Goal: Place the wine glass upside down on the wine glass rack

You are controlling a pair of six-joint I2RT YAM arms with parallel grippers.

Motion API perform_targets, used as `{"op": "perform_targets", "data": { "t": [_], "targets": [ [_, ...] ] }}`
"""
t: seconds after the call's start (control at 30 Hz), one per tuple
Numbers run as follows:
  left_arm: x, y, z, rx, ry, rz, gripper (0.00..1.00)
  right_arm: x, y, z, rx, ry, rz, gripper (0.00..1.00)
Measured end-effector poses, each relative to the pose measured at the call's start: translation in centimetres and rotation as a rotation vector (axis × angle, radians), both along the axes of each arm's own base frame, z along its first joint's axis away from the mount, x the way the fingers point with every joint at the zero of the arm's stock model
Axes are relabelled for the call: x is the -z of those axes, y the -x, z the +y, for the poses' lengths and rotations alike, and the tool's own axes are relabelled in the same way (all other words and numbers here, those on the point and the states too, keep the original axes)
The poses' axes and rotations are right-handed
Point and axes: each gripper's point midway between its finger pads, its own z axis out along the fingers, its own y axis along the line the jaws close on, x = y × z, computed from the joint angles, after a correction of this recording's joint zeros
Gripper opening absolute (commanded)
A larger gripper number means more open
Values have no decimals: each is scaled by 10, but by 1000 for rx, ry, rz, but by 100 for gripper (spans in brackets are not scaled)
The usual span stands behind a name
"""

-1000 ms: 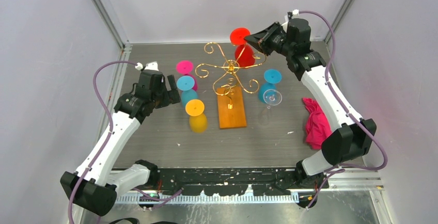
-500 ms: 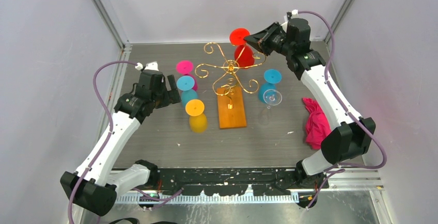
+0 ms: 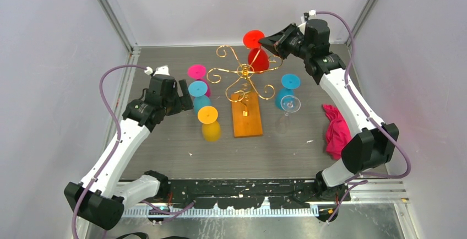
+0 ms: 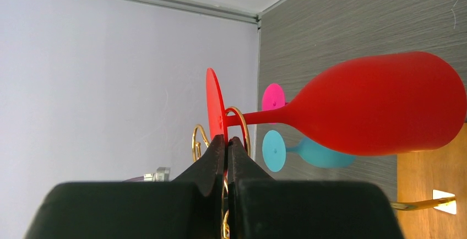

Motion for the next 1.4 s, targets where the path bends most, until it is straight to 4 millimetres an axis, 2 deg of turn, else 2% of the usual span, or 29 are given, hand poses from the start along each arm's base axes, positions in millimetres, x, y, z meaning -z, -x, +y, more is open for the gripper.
{"op": "perform_targets", "data": {
  "t": [0.57, 0.7, 0.8, 1.03, 1.17, 1.4],
  "targets": [
    [-1, -1, 1, -5, -4, -4, 91, -1, 1, 8, -20, 3, -4, 2],
    [-1, -1, 1, -4, -4, -4, 91, 0, 1, 7, -21, 18, -10, 7],
    [-1, -1, 1, -4, -4, -4, 91, 1, 2, 7, -24, 30, -7, 14],
    [-1, 0, 1, -4, -4, -4, 91, -2, 6, 6, -39, 57, -19, 39],
    [-1, 0, 0, -3, -4, -4, 91, -2, 11, 9, -59, 71, -12, 46],
    [-1, 0, 0, -3, -4, -4, 91, -4, 15, 11, -76, 84, -15, 48]
  ]
}}
